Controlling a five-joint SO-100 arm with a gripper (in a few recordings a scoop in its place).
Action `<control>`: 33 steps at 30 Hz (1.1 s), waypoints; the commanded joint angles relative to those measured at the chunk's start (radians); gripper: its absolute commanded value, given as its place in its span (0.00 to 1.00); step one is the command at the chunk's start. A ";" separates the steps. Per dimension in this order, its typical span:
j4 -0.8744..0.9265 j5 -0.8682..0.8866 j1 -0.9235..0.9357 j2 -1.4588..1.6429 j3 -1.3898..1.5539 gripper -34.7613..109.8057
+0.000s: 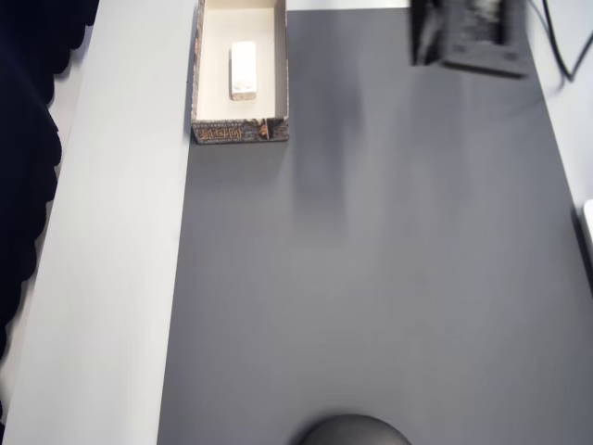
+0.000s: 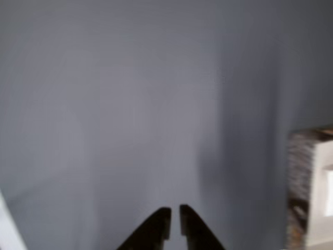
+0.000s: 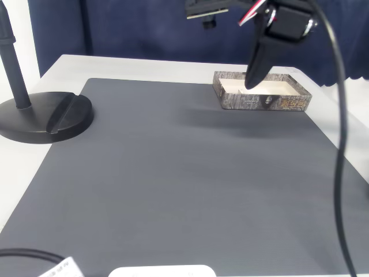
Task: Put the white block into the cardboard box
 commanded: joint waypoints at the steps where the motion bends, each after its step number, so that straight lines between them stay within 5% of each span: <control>1: 0.003 -0.140 -0.121 0.123 0.067 0.23; 16: -0.256 -0.480 -0.420 0.410 0.574 0.23; 33: -0.224 -0.491 -0.437 0.859 0.953 0.23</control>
